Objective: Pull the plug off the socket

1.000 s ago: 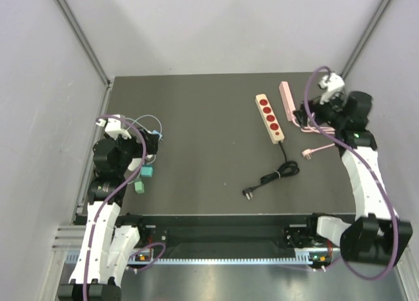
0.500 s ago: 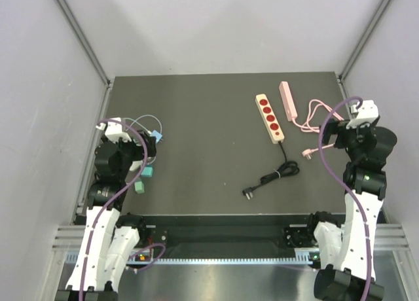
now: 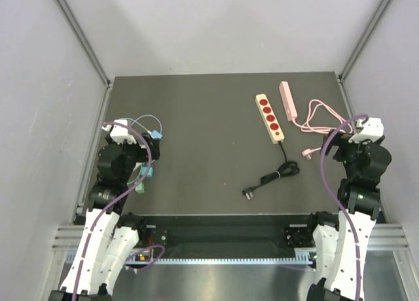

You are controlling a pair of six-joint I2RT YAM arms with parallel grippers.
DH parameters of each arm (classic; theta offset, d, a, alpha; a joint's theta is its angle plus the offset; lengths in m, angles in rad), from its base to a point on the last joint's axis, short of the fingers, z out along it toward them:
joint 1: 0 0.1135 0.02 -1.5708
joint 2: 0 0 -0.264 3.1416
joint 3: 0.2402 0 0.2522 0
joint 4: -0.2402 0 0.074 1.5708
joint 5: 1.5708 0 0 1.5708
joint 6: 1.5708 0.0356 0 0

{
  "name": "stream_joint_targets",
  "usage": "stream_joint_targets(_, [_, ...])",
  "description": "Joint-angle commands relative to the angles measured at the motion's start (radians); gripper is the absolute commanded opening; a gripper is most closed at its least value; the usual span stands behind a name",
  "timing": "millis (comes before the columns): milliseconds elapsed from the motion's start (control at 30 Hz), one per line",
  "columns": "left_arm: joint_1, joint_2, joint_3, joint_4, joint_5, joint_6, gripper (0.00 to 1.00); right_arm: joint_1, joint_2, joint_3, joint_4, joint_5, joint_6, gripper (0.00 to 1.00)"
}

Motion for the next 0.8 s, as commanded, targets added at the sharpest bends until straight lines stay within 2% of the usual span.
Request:
stream_joint_targets(0, [-0.013, -0.026, -0.009, 0.025, -0.013, 0.022, 0.99, -0.011, -0.008, 0.002, 0.039, 0.114, 0.114, 1.0])
stream_joint_targets(133, [-0.017, -0.04, -0.012, 0.025, -0.013, 0.023, 0.99, -0.011, 0.004, 0.008, 0.043, 0.196, 0.143, 1.0])
stream_joint_targets(767, [-0.028, -0.038, -0.015, 0.031, -0.037, 0.028, 0.99, -0.012, 0.042, 0.015, 0.033, 0.225, 0.137, 1.0])
